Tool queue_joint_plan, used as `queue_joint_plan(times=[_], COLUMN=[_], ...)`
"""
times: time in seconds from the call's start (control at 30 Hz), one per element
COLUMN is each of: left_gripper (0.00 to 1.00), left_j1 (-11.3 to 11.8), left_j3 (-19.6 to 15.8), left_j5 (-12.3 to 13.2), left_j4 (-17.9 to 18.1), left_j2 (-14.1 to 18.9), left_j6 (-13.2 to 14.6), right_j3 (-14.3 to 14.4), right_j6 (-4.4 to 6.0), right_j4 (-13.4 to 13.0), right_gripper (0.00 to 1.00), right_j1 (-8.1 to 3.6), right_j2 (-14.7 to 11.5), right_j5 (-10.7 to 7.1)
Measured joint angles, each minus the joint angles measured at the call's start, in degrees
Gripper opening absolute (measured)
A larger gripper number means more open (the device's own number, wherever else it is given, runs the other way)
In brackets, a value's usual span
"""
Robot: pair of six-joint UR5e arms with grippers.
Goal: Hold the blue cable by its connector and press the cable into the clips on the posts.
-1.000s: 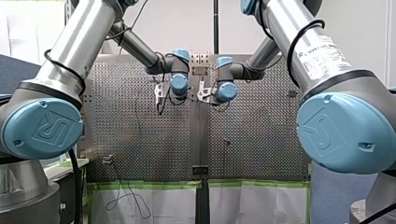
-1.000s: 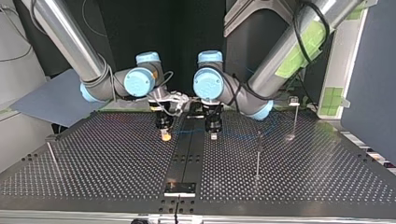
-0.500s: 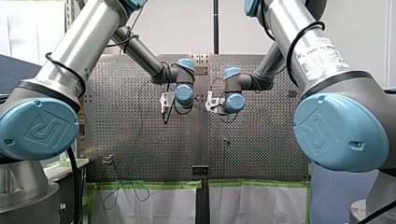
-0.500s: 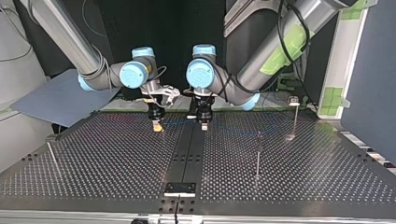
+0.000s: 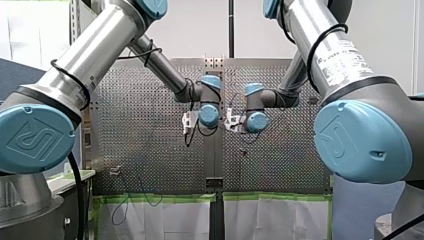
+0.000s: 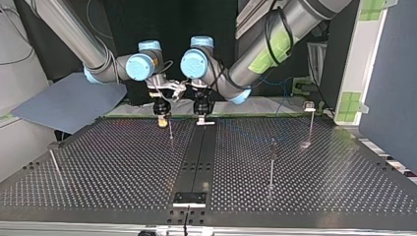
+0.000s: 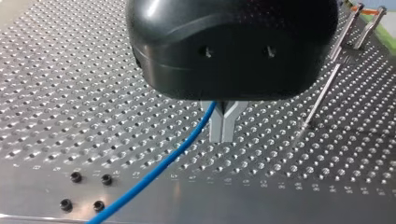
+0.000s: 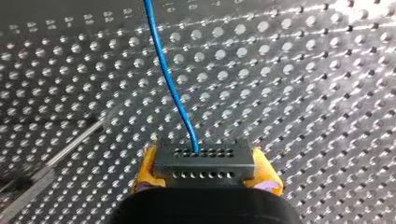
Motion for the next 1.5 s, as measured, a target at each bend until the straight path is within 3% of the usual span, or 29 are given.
queue_joint_plan(times=[0.53, 0.77, 0.9, 1.13, 1.5], left_gripper=[0.00, 0.00, 0.00, 0.00, 0.00], left_j1=[-0.65, -1.14, -1.63, -2.47, -3.50], left_j3=[0.02, 0.00, 0.01, 0.01, 0.02], left_j5=[-0.20, 0.03, 0.31, 0.63, 0.74], left_j4=[4.76, 6.71, 7.01, 7.21, 8.49], left_j2=[-6.06, -6.56, -6.60, -7.63, -10.44], left_j6=[-0.60, -0.71, -0.58, -0.67, -0.44], right_j3=[8.46, 12.31, 14.56, 18.13, 18.67], right_j6=[-0.24, -2.24, -2.74, -2.50, -1.98], right_j4=[-6.42, -7.88, -8.26, -9.73, -13.24], right_gripper=[0.00, 0.00, 0.00, 0.00, 0.00], right_j1=[-2.20, -3.16, -3.47, -4.16, -5.88], right_j2=[-0.03, 0.02, 0.06, 0.16, 0.33], right_j5=[0.96, 1.00, 1.00, 0.94, 0.41])
